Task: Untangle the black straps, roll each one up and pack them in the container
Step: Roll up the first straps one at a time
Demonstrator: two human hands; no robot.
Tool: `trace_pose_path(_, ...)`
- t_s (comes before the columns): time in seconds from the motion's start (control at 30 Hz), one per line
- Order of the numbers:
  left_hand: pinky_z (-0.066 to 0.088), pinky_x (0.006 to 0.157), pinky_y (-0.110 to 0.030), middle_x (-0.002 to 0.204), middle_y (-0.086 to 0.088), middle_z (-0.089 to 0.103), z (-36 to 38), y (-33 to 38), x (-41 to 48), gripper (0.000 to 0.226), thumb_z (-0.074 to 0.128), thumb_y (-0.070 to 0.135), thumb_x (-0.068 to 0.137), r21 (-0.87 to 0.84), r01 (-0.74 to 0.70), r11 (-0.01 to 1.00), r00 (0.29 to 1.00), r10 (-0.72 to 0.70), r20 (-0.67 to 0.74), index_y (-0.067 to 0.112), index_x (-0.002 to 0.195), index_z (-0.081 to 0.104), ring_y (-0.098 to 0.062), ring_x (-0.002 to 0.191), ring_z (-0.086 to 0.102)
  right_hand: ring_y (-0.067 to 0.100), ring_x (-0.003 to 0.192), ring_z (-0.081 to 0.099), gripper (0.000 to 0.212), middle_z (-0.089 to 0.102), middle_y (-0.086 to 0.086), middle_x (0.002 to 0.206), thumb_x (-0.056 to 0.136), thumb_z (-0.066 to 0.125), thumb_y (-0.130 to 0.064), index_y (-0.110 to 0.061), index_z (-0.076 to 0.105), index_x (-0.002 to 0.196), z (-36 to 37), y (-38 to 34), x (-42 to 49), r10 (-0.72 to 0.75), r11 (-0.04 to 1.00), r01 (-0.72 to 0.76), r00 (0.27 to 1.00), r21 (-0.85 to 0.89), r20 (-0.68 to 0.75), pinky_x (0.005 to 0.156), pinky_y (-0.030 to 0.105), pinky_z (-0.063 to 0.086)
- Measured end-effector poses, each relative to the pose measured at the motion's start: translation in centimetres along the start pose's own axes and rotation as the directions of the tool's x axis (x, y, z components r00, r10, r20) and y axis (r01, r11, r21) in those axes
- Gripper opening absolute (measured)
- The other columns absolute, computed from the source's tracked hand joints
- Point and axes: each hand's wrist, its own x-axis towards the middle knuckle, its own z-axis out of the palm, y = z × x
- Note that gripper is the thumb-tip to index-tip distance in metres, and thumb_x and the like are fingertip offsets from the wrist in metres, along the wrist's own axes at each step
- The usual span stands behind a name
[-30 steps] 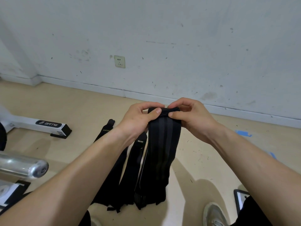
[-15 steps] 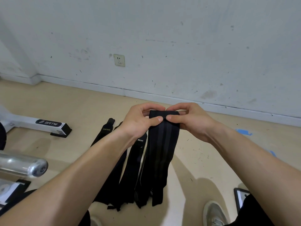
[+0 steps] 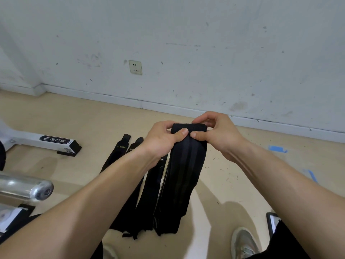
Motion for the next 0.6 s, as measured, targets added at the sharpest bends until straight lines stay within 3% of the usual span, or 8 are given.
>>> trace_pose_path(0.07, 0.063, 0.083, -0.041, 0.095, -0.014, 0.079, 0.2, -0.1, -0.1, 0.015, 0.070, 0.016, 0.098, 0.033, -0.008, 0.999, 1.000, 0.009, -0.028, 0.009, 0.111, 0.072, -0.031, 0.089, 0.077, 0.023, 0.081, 0.071, 0.023, 0.068, 0.014, 0.097, 0.084, 0.075, 0.004, -0.012, 0.068, 0.099, -0.4, 0.0, 0.0, 0.055, 0.993, -0.068, 0.990, 0.098, 0.129, 0.083, 0.043, 0.063)
trace_pose_path(0.17, 0.062, 0.073, -0.032, 0.093, -0.010, 0.079, 0.1, 0.2, -0.2, 0.015, 0.068, 0.015, 0.098, 0.068, -0.046, 0.997, 0.998, 0.049, -0.039, 0.010, 0.113, 0.072, -0.025, 0.086, 0.078, 0.027, 0.082, 0.073, 0.015, 0.070, 0.015, 0.092, 0.094, 0.071, -0.012, -0.013, 0.066, 0.108, -0.8, 0.2, 0.0, 0.032, 0.991, -0.062, 0.972, 0.121, 0.234, 0.083, 0.043, 0.062)
trace_pose_path(0.27, 0.061, 0.071, -0.030, 0.091, -0.009, 0.079, 0.2, 0.3, -0.2, 0.015, 0.069, 0.014, 0.098, 0.096, -0.071, 0.993, 0.997, 0.074, -0.029, 0.009, 0.112, 0.071, -0.023, 0.084, 0.078, 0.033, 0.078, 0.070, 0.007, 0.070, 0.019, 0.083, 0.094, 0.072, -0.020, -0.017, 0.068, 0.100, -0.5, 0.7, 0.2, -0.058, 0.998, 0.051, 0.985, 0.046, 0.160, 0.082, 0.056, 0.058)
trace_pose_path(0.33, 0.061, 0.073, -0.032, 0.094, -0.012, 0.079, 0.3, 0.2, -0.2, 0.017, 0.068, 0.014, 0.098, 0.068, -0.054, 0.996, 0.998, 0.056, -0.021, 0.008, 0.114, 0.071, -0.025, 0.085, 0.078, 0.040, 0.078, 0.068, 0.006, 0.070, 0.025, 0.089, 0.092, 0.075, -0.018, -0.020, 0.069, 0.093, -0.2, 1.1, 0.4, -0.095, 0.995, 0.093, 0.990, 0.028, 0.101, 0.077, 0.059, 0.057)
trace_pose_path(0.47, 0.062, 0.083, -0.037, 0.101, -0.016, 0.078, 0.4, 0.0, -0.1, 0.017, 0.065, 0.015, 0.101, -0.068, 0.050, 0.996, 0.997, -0.047, 0.057, 0.004, 0.113, 0.072, -0.028, 0.094, 0.077, 0.020, 0.079, 0.065, 0.008, 0.069, 0.009, 0.089, 0.091, 0.074, -0.014, -0.018, 0.069, 0.093, 0.3, 1.6, 0.3, -0.153, 0.988, 0.153, 0.988, 0.010, 0.029, 0.069, 0.036, 0.056)
trace_pose_path(0.6, 0.061, 0.075, -0.026, 0.100, -0.012, 0.077, 0.6, 0.4, -0.4, 0.021, 0.060, 0.015, 0.103, -0.265, 0.188, 0.946, 0.978, -0.156, 0.137, 0.001, 0.115, 0.070, -0.021, 0.092, 0.077, 0.013, 0.082, 0.065, 0.009, 0.072, 0.000, 0.090, 0.091, 0.073, -0.013, -0.019, 0.066, 0.091, 0.4, 1.9, 0.5, -0.226, 0.971, 0.228, 0.974, -0.072, 0.033, 0.074, 0.030, 0.054)
